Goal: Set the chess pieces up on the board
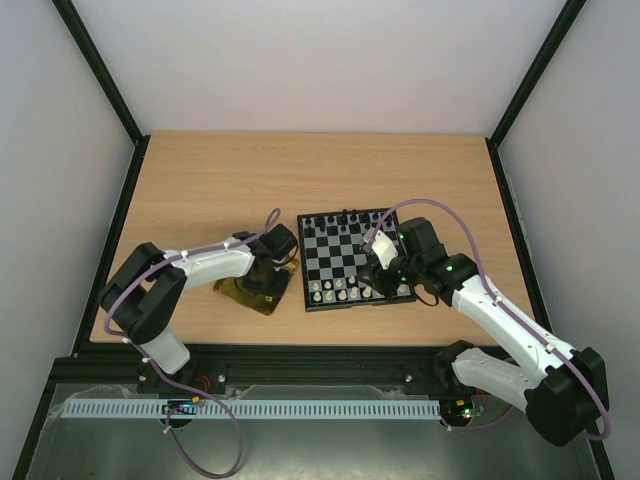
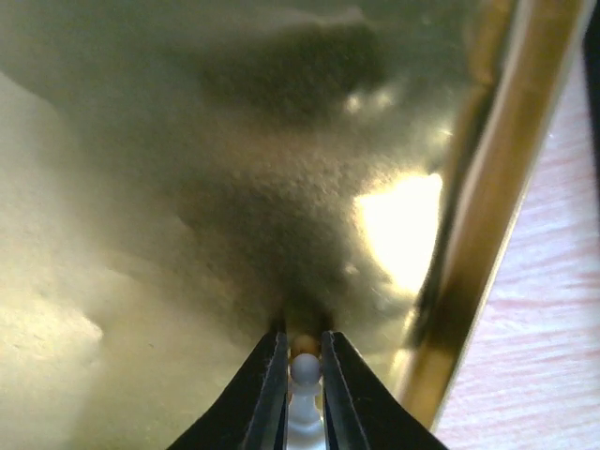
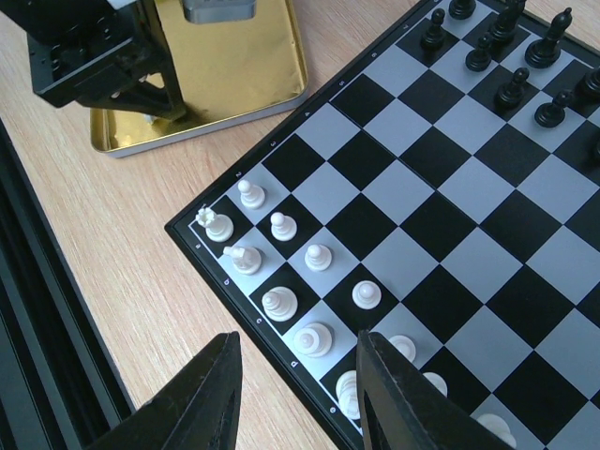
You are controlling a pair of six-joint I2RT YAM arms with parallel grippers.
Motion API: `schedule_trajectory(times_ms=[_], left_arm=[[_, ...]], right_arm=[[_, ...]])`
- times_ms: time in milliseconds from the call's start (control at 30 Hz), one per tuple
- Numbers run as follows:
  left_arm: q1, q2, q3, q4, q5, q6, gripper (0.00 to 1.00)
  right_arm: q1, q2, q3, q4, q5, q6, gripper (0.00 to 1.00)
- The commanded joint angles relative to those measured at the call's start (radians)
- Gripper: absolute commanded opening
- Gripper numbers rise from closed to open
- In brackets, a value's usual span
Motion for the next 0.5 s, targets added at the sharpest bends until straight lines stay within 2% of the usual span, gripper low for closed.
schedule_trajectory(times_ms=[0,100,200,467], left_arm=[[0.013,0.020,0.018,-0.023,-0.029,0.028,0.15],[0.011,0.006,0.004,-0.033,-0.023,0.024,0.25],[0.005,-0.025,-0.017,-0.040,-0.022,0.017,0.31],[-0.007,-0.083,-0.065,-0.059,-0.020,0.019,0.31]], right_arm=[[-0.003,0.010,-0.014,-0.002,0.001,-0.010,0.36],[-0.002,0.010,-0.014,-0.002,0.002,-0.010,0.36],[-0.002,0.011,-0.014,-0.001,0.000,-0.011,0.36],[-0.002,0.018,-0.012,-0.003,-0.004,-0.011,0.36]])
